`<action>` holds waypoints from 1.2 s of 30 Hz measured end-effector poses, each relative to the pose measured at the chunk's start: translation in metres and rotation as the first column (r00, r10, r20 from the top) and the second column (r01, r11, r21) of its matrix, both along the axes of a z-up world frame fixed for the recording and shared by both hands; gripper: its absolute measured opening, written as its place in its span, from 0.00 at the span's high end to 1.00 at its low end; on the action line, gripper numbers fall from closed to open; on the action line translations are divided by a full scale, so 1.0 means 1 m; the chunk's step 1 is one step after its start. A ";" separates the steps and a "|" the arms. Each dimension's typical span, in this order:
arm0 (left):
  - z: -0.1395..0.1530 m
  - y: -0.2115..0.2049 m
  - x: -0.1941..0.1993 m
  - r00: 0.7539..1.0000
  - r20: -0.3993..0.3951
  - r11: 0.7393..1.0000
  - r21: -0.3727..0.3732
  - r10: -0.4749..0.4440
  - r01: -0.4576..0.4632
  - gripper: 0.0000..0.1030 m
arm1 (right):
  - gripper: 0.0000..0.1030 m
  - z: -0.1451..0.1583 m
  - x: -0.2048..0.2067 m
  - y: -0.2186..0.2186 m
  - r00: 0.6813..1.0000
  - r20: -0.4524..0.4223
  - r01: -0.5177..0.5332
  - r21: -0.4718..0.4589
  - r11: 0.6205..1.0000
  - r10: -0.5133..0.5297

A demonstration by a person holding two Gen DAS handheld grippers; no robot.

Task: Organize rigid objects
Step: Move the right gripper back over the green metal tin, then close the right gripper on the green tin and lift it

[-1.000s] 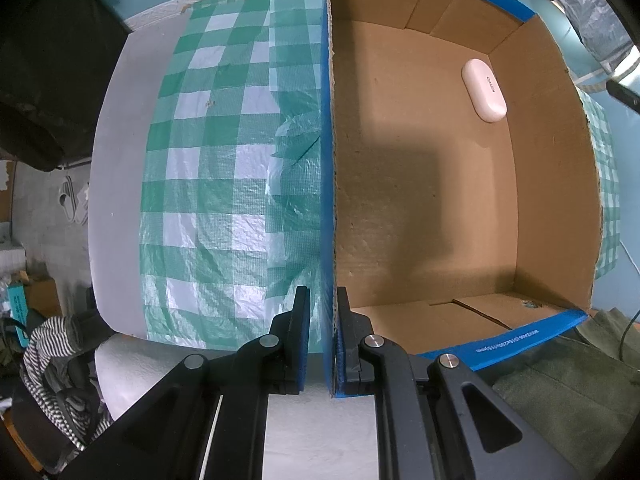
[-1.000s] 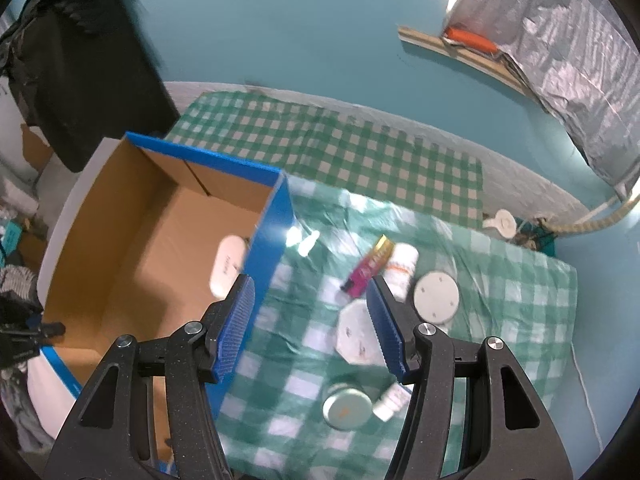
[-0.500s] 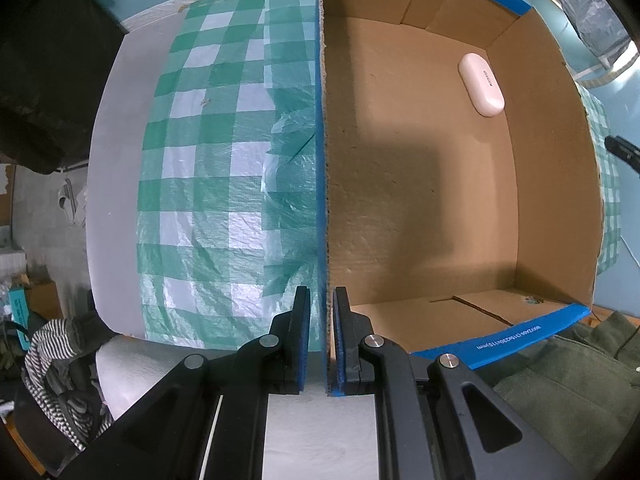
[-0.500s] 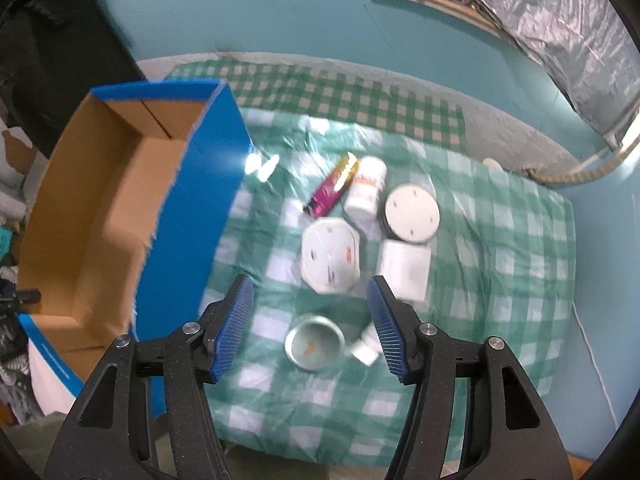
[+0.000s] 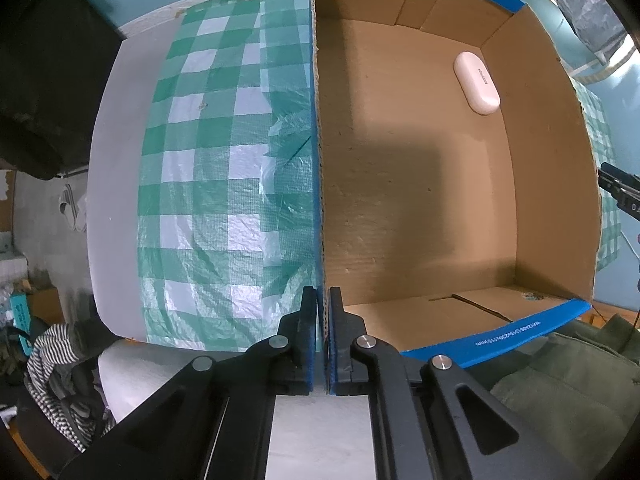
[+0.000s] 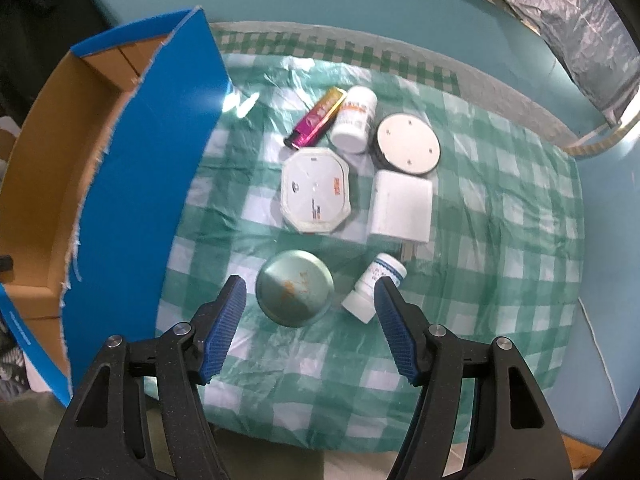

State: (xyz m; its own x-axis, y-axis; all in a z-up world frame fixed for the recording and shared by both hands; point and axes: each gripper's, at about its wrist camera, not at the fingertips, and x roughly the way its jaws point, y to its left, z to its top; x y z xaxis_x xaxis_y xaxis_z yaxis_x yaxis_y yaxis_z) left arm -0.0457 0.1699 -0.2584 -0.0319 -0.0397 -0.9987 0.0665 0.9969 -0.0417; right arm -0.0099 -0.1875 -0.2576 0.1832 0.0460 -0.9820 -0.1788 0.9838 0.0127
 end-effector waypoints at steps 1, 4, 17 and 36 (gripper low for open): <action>0.000 0.001 0.001 1.000 -0.002 1.000 -0.001 0.002 -0.002 0.95 | 0.35 -0.002 -0.001 -0.001 1.000 -0.001 0.004 0.003 1.000 -0.004; 0.000 0.003 0.000 1.000 -0.005 1.000 -0.005 0.010 -0.010 0.95 | 0.35 -0.006 0.000 -0.002 1.000 0.007 0.015 0.014 1.000 -0.016; -0.003 0.004 -0.002 1.000 -0.015 1.000 -0.006 0.023 -0.023 0.95 | 0.35 -0.022 0.002 0.008 1.000 -0.010 0.004 -0.002 1.000 -0.004; -0.005 0.005 -0.004 0.999 -0.015 0.999 -0.010 0.030 -0.030 0.95 | 0.57 -0.028 0.001 0.009 1.000 0.008 0.027 0.021 0.999 -0.027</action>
State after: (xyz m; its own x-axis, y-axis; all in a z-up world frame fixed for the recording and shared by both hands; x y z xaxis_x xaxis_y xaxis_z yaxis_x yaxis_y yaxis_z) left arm -0.0499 0.1753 -0.2634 -0.0456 -0.0515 -0.9976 0.0360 0.9979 -0.0532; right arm -0.0089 -0.1785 -0.2859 0.1930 0.0614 -0.9793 -0.1527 0.9878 0.0318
